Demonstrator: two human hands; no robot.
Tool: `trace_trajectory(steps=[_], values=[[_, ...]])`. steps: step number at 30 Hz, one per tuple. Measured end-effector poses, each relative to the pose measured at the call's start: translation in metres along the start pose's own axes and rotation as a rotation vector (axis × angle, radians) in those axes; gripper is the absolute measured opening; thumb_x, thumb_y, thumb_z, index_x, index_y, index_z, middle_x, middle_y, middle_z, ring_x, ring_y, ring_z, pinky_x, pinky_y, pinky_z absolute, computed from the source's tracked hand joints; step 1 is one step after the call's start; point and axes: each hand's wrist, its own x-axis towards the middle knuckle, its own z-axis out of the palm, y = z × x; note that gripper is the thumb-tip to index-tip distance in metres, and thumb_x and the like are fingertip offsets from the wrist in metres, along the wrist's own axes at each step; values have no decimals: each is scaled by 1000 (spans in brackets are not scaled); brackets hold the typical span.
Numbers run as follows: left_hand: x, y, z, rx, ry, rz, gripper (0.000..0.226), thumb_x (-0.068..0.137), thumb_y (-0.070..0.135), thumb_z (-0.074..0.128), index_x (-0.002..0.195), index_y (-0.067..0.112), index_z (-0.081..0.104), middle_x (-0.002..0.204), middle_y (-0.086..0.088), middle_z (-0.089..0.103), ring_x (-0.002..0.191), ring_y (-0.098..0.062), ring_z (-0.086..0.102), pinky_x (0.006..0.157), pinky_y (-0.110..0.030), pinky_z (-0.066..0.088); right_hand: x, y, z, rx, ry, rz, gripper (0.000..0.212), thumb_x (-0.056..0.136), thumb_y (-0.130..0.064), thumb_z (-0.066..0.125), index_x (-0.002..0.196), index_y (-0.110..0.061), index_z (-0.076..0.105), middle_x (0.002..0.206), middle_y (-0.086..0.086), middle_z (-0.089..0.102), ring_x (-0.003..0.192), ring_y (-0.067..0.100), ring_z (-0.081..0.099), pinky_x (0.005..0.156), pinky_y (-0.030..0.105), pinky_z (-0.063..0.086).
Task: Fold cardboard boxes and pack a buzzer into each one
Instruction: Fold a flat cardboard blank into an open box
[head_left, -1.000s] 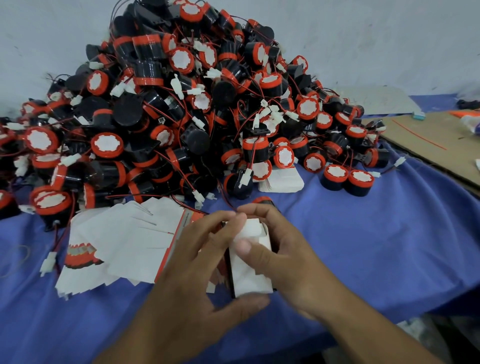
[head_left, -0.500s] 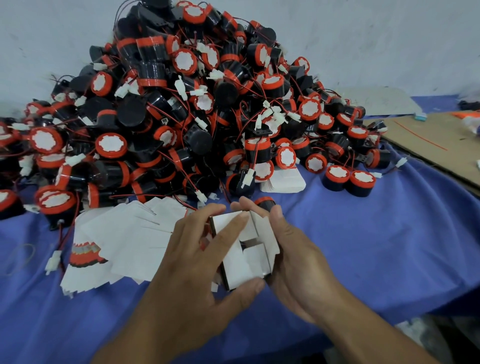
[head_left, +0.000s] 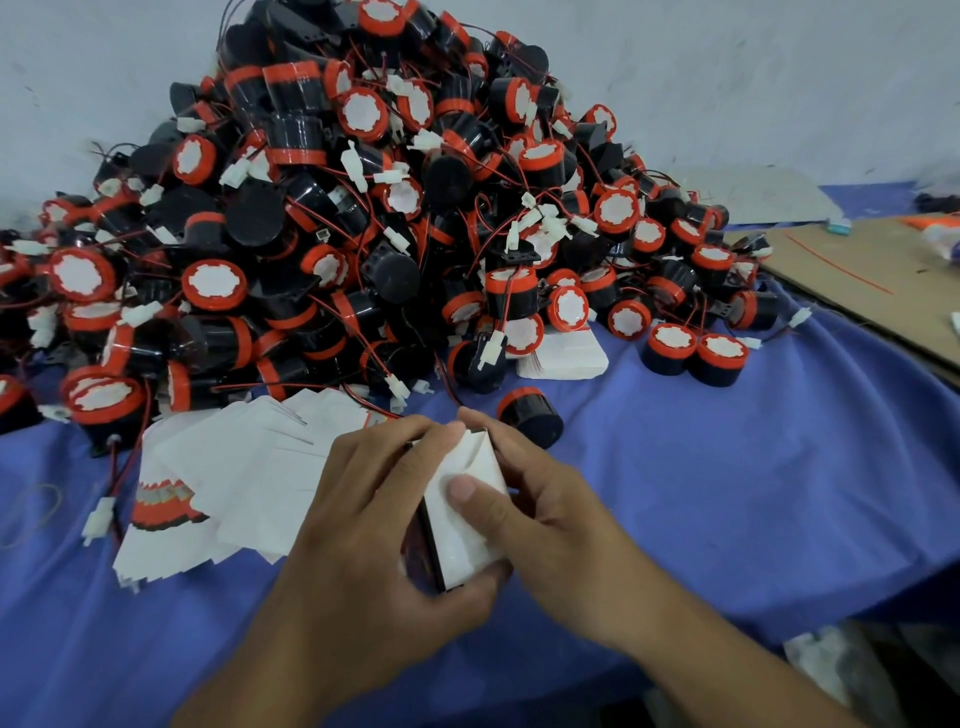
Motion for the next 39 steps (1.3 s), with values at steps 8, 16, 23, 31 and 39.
trace_trajectory(steps=[8,16,23,31,39], values=[[2,1,-1,-12,-10,7,69,73,44,70,123,-2,61,122,-8,58,112,-23,53,102,-24,39,-3,1,0,-165,22,-56,48,102,-33,55,148,-28,40,125,-17,65,119,6,62,98,30,54],[0,0,-1,-19,-17,12,69,73,44,71,123,-2,61,123,-8,57,113,-22,52,104,-22,37,-5,1,0,-172,-9,-84,40,105,-34,51,143,-36,40,122,-21,64,117,4,62,94,23,53],[0,-1,-2,-38,-19,3,71,71,45,72,125,1,59,124,-6,56,114,-22,53,103,-22,38,-4,2,-1,-160,-26,-90,37,105,-35,50,139,-47,41,125,-23,62,120,3,60,98,24,52],[-1,-1,-1,-97,2,16,71,72,45,73,131,11,54,129,3,51,120,-16,51,102,-22,41,-6,7,4,-246,92,-146,45,94,-57,49,138,-51,42,121,-22,65,115,6,63,96,39,56],[0,-3,-2,-73,-14,48,71,74,46,73,129,5,55,127,0,53,118,-17,51,102,-26,41,-8,8,8,-272,166,-173,31,99,-52,44,130,-49,48,111,-17,68,104,6,66,85,35,58]])
